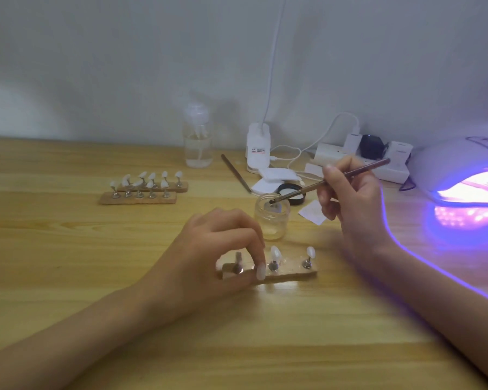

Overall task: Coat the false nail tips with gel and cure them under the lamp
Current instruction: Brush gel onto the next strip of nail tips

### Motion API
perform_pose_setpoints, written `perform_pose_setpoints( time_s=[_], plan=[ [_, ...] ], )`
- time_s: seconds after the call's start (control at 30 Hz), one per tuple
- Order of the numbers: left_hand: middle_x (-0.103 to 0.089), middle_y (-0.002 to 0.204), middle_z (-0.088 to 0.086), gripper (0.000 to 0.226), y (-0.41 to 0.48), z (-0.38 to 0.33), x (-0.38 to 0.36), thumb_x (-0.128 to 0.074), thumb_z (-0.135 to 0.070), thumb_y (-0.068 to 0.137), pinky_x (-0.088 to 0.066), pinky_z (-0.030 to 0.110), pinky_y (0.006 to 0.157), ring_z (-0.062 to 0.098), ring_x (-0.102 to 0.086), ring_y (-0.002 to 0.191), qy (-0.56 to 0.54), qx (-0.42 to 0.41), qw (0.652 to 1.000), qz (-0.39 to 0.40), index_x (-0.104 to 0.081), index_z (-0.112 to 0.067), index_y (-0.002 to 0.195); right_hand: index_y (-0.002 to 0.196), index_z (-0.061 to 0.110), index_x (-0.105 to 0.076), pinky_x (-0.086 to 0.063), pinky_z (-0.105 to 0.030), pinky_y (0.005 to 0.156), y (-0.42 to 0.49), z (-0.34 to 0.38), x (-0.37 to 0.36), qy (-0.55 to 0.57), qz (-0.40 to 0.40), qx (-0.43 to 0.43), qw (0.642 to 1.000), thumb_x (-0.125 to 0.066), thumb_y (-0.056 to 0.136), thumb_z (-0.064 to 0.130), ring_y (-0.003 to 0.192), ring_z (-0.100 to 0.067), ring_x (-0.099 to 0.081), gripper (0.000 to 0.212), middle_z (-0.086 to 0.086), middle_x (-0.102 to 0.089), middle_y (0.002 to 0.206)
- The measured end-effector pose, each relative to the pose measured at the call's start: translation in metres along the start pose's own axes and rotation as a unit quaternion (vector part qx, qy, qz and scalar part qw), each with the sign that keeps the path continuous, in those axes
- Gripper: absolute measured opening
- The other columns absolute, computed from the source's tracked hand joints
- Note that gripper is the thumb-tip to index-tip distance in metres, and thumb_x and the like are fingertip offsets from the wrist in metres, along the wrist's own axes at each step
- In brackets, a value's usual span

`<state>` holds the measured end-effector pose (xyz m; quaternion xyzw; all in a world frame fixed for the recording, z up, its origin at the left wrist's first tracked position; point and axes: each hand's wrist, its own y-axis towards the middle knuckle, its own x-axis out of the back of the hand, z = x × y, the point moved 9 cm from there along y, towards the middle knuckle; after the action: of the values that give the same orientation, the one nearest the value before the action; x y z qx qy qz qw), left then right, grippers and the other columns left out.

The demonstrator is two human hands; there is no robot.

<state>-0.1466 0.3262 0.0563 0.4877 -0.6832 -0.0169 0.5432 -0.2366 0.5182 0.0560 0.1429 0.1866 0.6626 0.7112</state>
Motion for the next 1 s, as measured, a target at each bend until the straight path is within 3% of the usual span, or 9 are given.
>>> perform_pose_setpoints(
  time_s=[0.07, 0.13, 0.2, 0.27, 0.33, 0.47, 0.7, 0.9, 1.0],
  plan=[
    [-0.064, 0.101, -0.01, 0.003, 0.003, 0.003, 0.01, -0.069, -0.026, 0.081, -0.042, 0.021, 0.08, 0.013, -0.06, 0.1, -0.075, 0.015, 0.997, -0.021, -0.068, -0.023, 0.081, 0.065, 0.03, -0.052, -0.034, -0.019, 0.042, -0.002, -0.009, 0.003, 0.023, -0.01, -0.03, 0.999, -0.056, 0.1, 0.017, 0.045, -0.011, -0.044, 0.037, 0.002, -0.052, 0.052],
    [-0.069, 0.101, -0.007, 0.005, 0.008, 0.012, 0.022, -0.069, -0.027, 0.082, -0.045, 0.023, 0.072, 0.017, -0.064, 0.099, -0.154, 0.052, 0.986, -0.046, -0.066, -0.024, 0.082, 0.068, 0.025, -0.051, -0.035, -0.019, 0.042, -0.004, -0.017, 0.007, 0.046, -0.019, -0.059, 0.997, -0.056, 0.1, 0.018, 0.046, -0.01, -0.045, 0.034, 0.002, -0.052, 0.052],
    [-0.073, 0.098, -0.004, 0.009, 0.014, 0.025, 0.031, -0.072, -0.031, 0.085, -0.051, 0.028, 0.067, 0.016, -0.069, 0.089, -0.245, 0.098, 0.962, -0.07, -0.064, -0.026, 0.083, 0.072, 0.021, -0.049, -0.035, -0.018, 0.042, -0.006, -0.025, 0.01, 0.068, -0.028, -0.084, 0.994, -0.057, 0.1, 0.019, 0.047, -0.009, -0.047, 0.03, 0.001, -0.052, 0.053],
    [-0.075, 0.095, -0.003, 0.011, 0.019, 0.043, 0.033, -0.076, -0.031, 0.084, -0.05, 0.017, 0.06, 0.01, -0.068, 0.074, -0.286, 0.153, 0.942, -0.09, -0.065, -0.029, 0.082, 0.074, 0.02, -0.048, -0.036, -0.017, 0.042, -0.007, -0.03, 0.012, 0.084, -0.031, -0.105, 0.991, -0.057, 0.1, 0.021, 0.047, -0.009, -0.048, 0.028, 0.001, -0.054, 0.054],
    [-0.073, 0.089, -0.01, 0.007, 0.021, 0.061, 0.026, -0.075, -0.03, 0.081, -0.045, 0.011, 0.058, 0.004, -0.063, 0.067, -0.272, 0.209, 0.935, -0.092, -0.068, -0.03, 0.081, 0.075, 0.02, -0.049, -0.037, -0.017, 0.042, -0.007, -0.034, 0.011, 0.098, -0.026, -0.121, 0.988, -0.058, 0.1, 0.022, 0.048, -0.008, -0.049, 0.026, 0.001, -0.055, 0.056],
    [-0.072, 0.087, -0.014, 0.015, 0.025, 0.082, 0.01, -0.075, -0.023, 0.083, -0.044, 0.013, 0.056, 0.002, -0.06, 0.064, -0.276, 0.262, 0.92, -0.094, -0.07, -0.036, 0.077, 0.073, 0.019, -0.052, -0.04, -0.017, 0.043, -0.007, -0.036, 0.009, 0.117, -0.019, -0.13, 0.984, -0.059, 0.098, 0.022, 0.049, -0.009, -0.052, 0.026, 0.0, -0.057, 0.056],
    [-0.072, 0.086, -0.011, 0.021, 0.025, 0.089, 0.001, -0.077, -0.013, 0.082, -0.042, 0.01, 0.053, 0.003, -0.058, 0.059, -0.277, 0.263, 0.914, -0.134, -0.072, -0.032, 0.074, 0.072, 0.019, -0.055, -0.043, -0.019, 0.043, -0.007, -0.034, 0.006, 0.137, -0.006, -0.132, 0.982, -0.065, 0.085, 0.035, 0.051, -0.01, -0.055, 0.023, -0.002, -0.059, 0.058],
    [-0.069, 0.07, -0.019, 0.011, 0.025, 0.09, -0.007, -0.077, -0.012, 0.082, -0.04, 0.011, 0.048, 0.001, -0.058, 0.055, -0.268, 0.262, 0.92, -0.119, -0.072, -0.022, 0.082, 0.075, 0.017, -0.05, -0.042, -0.019, 0.044, -0.006, -0.034, 0.005, 0.129, -0.003, -0.118, 0.985, -0.055, 0.099, 0.016, 0.05, -0.01, -0.054, 0.024, -0.001, -0.059, 0.058],
    [-0.071, 0.08, -0.016, 0.016, 0.026, 0.088, -0.006, -0.078, -0.01, 0.081, -0.041, 0.008, 0.049, 0.001, -0.058, 0.056, -0.273, 0.245, 0.922, -0.123, -0.071, -0.024, 0.079, 0.073, 0.019, -0.053, -0.043, -0.019, 0.045, -0.006, -0.031, 0.002, 0.13, 0.013, -0.108, 0.985, -0.056, 0.098, 0.018, 0.051, -0.011, -0.055, 0.025, -0.002, -0.06, 0.059]
  ],
)
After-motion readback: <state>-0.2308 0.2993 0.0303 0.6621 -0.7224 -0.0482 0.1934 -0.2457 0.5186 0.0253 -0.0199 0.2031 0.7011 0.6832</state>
